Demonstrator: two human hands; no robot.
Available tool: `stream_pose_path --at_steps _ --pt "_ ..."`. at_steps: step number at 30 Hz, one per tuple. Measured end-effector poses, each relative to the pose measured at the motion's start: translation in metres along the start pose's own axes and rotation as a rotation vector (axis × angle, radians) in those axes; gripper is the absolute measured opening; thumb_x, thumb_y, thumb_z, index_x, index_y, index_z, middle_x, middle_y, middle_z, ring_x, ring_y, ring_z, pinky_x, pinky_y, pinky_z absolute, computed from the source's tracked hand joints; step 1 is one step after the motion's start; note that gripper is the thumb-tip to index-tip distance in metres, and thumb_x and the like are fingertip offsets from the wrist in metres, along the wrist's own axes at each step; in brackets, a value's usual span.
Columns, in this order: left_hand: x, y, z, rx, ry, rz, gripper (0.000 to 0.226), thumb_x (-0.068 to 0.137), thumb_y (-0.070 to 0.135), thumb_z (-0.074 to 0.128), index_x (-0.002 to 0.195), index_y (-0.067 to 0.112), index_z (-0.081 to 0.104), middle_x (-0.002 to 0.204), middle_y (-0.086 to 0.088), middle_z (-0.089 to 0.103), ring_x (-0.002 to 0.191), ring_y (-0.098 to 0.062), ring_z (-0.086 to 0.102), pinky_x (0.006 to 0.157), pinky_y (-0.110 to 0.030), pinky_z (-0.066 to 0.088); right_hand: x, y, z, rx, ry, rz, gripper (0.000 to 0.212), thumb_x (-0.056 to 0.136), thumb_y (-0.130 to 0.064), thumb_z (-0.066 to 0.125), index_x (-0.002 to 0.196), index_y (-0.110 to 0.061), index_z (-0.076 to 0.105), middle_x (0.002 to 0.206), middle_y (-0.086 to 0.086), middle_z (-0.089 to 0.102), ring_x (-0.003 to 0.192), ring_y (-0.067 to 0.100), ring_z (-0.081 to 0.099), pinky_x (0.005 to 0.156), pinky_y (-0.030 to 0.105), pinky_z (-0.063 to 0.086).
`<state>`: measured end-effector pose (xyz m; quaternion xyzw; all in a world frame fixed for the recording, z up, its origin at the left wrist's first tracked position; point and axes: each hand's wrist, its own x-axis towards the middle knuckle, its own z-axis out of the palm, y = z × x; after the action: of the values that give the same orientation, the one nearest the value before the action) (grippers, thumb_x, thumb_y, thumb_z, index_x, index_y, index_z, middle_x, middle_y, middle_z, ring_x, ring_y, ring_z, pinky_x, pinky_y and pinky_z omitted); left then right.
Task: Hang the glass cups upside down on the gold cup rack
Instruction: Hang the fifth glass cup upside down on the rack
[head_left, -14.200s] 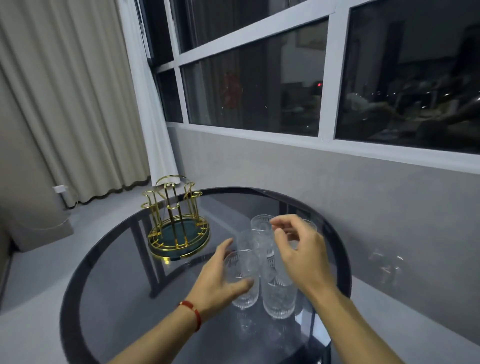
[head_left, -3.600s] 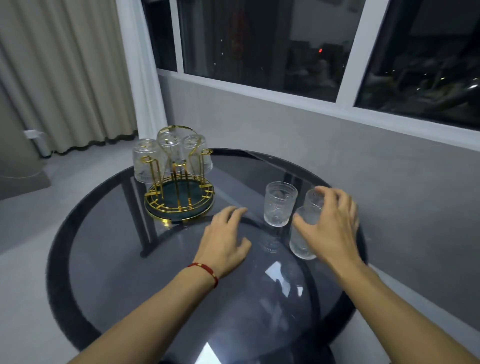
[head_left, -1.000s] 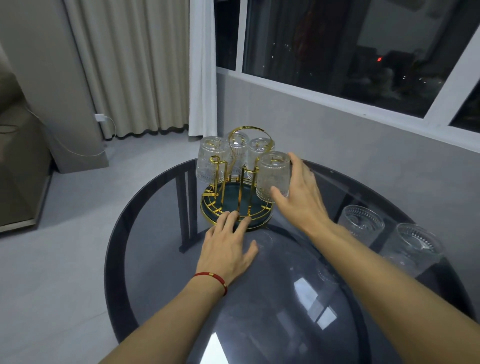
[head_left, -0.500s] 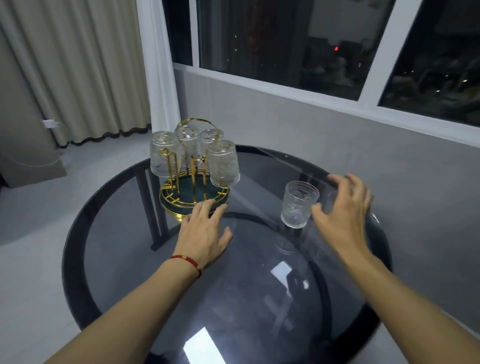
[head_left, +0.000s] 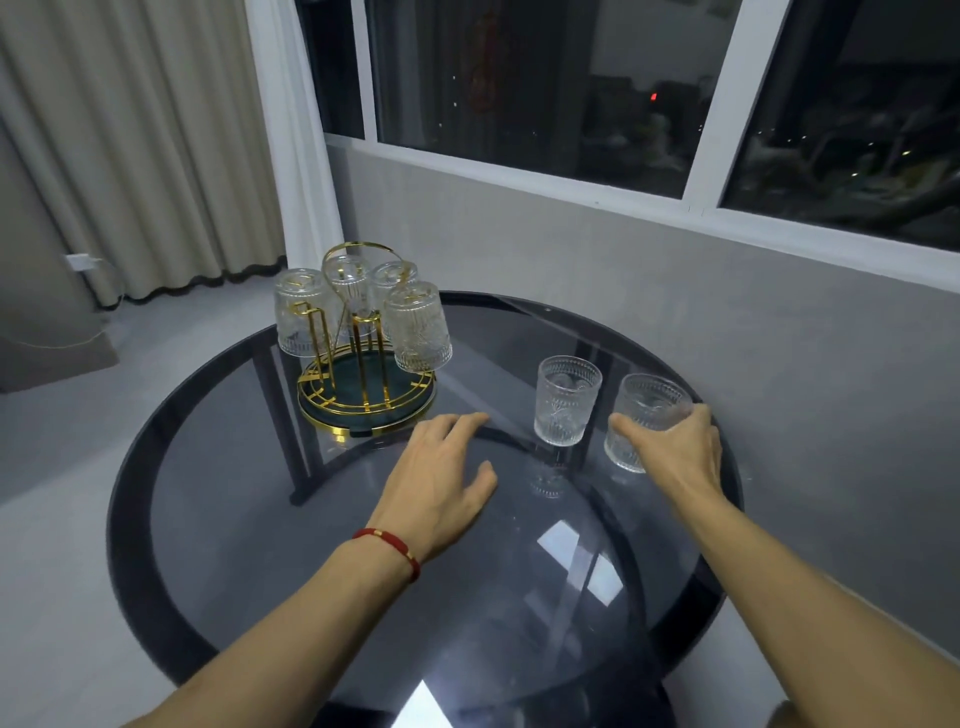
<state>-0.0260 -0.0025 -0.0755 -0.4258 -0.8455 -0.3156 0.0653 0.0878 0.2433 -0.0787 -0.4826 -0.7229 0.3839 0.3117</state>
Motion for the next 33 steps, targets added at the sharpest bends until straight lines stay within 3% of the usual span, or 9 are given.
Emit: stream_pose_path --at_steps 5,9,13,16,19,22,26,29,33 --pt "-0.002 0.022 -0.014 -0.350 0.071 -0.056 0.053 0.089 0.041 0.067 0.139 0.030 0.052 0.132 0.006 0.060 0.121 -0.005 0.055 0.102 -0.036 0.051 -0.024 -0.028 -0.016 0.247 0.082 -0.383 0.076 0.068 -0.054 0.083 0.128 -0.030 0.044 0.135 -0.005 0.060 0.119 0.021 0.058 0.091 0.035 0.046" --pt "-0.003 0.031 -0.026 -0.627 0.060 -0.137 0.088 0.071 0.067 0.071 0.147 0.038 0.038 0.128 0.017 0.057 0.116 0.007 0.055 0.089 -0.021 0.053 -0.056 -0.047 -0.015 0.214 -0.275 -0.597 0.079 0.066 -0.046 0.091 0.136 -0.036 0.056 0.135 -0.015 0.066 0.125 0.004 0.061 0.102 0.025 0.048" --pt "-0.003 0.021 -0.033 -0.627 0.098 -0.224 0.099 0.070 0.053 0.085 0.151 0.033 0.034 0.120 0.014 0.060 0.110 0.003 0.059 0.089 -0.019 0.051 -0.084 -0.055 0.016 0.046 -0.538 -0.780 0.090 0.066 -0.041 0.094 0.146 -0.032 0.055 0.138 -0.013 0.062 0.127 -0.009 0.054 0.104 0.012 0.043" --pt "0.000 0.008 -0.044 -0.645 0.224 -0.325 0.092 0.063 0.050 0.084 0.144 0.029 0.047 0.117 0.007 0.066 0.110 -0.006 0.063 0.093 -0.031 0.055 -0.087 -0.063 0.033 0.052 -0.643 -0.702 0.094 0.067 -0.053 0.090 0.150 -0.039 0.049 0.144 -0.015 0.056 0.135 -0.006 0.050 0.106 0.013 0.041" --pt "0.003 -0.006 -0.053 -0.845 0.290 -0.456 0.079 0.062 0.045 0.085 0.133 0.026 0.056 0.120 -0.001 0.068 0.110 -0.014 0.067 0.092 -0.045 0.059 -0.085 -0.070 0.044 0.285 -0.845 -0.412 0.080 0.080 -0.059 0.075 0.151 -0.039 0.046 0.151 -0.009 0.057 0.137 0.007 0.056 0.112 0.040 0.049" --pt "0.005 -0.021 -0.059 -1.045 0.296 -0.548 0.072 0.062 0.036 0.085 0.128 0.023 0.058 0.116 -0.005 0.070 0.104 -0.015 0.070 0.077 -0.040 0.065 -0.090 -0.075 0.061 0.621 -1.032 -0.123 0.050 0.101 -0.044 0.059 0.147 -0.023 0.055 0.141 0.007 0.069 0.125 0.029 0.069 0.100 0.055 0.058" --pt "0.006 -0.043 -0.059 -1.114 0.223 -0.548 0.059 0.074 0.029 0.082 0.128 0.021 0.059 0.120 -0.006 0.067 0.110 -0.018 0.067 0.076 -0.038 0.064 -0.096 -0.082 0.079 0.741 -0.995 -0.006 0.037 0.104 -0.025 0.061 0.136 -0.006 0.063 0.134 0.020 0.072 0.121 0.037 0.070 0.089 0.047 0.062" --pt "0.006 -0.070 -0.060 -1.051 0.172 -0.556 0.031 0.098 0.039 0.057 0.123 0.022 0.061 0.124 -0.004 0.067 0.109 -0.017 0.066 0.087 -0.040 0.061 -0.099 -0.090 0.085 0.718 -0.867 -0.044 0.050 0.088 -0.027 0.075 0.134 -0.009 0.063 0.139 0.020 0.067 0.123 0.036 0.069 0.085 0.045 0.064" --pt "0.002 -0.118 -0.050 -0.415 0.210 -0.373 0.036 0.104 0.038 0.038 0.118 0.024 0.067 0.122 0.002 0.062 0.112 -0.004 0.054 0.105 -0.038 0.042 -0.100 -0.105 0.080 0.503 -0.656 -0.310 0.062 0.073 -0.043 0.080 0.132 -0.032 0.063 0.142 0.008 0.063 0.128 0.029 0.064 0.094 0.050 0.062"
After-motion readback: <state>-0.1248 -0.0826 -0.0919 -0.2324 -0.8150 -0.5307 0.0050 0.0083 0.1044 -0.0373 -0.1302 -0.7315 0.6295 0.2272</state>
